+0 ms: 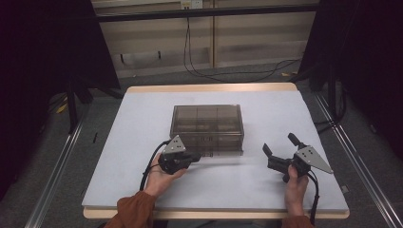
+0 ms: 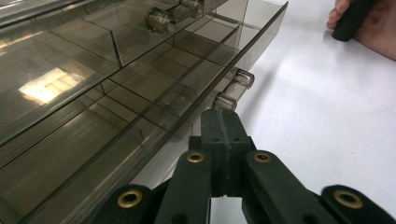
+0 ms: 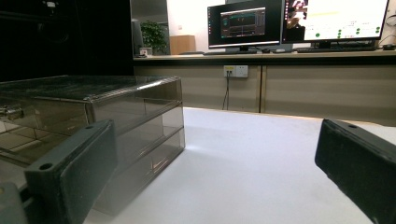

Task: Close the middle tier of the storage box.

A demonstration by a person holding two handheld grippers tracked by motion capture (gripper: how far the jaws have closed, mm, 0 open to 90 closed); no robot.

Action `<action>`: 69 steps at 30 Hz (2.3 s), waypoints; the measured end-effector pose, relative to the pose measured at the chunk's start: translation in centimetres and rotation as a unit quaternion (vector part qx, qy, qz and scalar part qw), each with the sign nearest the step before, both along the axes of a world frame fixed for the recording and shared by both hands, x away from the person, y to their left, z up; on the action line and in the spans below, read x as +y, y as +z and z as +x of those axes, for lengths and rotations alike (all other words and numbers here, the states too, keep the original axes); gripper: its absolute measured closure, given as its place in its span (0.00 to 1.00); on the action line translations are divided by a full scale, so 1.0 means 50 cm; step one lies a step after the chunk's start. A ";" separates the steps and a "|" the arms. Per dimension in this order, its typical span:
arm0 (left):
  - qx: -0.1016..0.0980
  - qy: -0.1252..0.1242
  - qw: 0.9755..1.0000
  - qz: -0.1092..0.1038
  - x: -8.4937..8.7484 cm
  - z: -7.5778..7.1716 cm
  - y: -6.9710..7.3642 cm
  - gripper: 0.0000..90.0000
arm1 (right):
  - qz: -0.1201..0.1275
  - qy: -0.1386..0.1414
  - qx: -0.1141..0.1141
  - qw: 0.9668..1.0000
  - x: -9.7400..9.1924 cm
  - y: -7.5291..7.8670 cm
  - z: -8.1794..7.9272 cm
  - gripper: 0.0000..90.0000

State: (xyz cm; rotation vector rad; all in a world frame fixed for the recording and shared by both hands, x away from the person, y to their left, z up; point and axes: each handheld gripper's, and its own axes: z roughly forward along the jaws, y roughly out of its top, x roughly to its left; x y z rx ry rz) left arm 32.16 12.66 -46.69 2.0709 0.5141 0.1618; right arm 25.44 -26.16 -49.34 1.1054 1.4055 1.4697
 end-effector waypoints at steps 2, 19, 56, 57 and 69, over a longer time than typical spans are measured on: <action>-0.002 0.002 1.000 0.002 0.000 0.001 0.000 1.00 | 0.001 0.000 -0.001 1.000 0.000 0.000 0.000 0.00; -0.001 0.009 1.000 0.001 -0.005 0.011 0.005 1.00 | 0.002 0.000 -0.001 1.000 0.000 0.000 0.001 0.00; -0.004 0.024 1.000 -0.007 -0.009 0.035 0.002 1.00 | 0.003 0.001 0.002 1.000 -0.001 0.000 0.000 0.00; -0.005 0.026 1.000 -0.003 -0.009 0.035 0.002 1.00 | 0.002 0.001 0.002 1.000 -0.001 0.000 0.000 0.00; -0.001 0.035 0.999 -0.009 -0.013 0.045 0.003 1.00 | 0.002 0.000 0.003 1.000 -0.001 0.000 0.000 0.00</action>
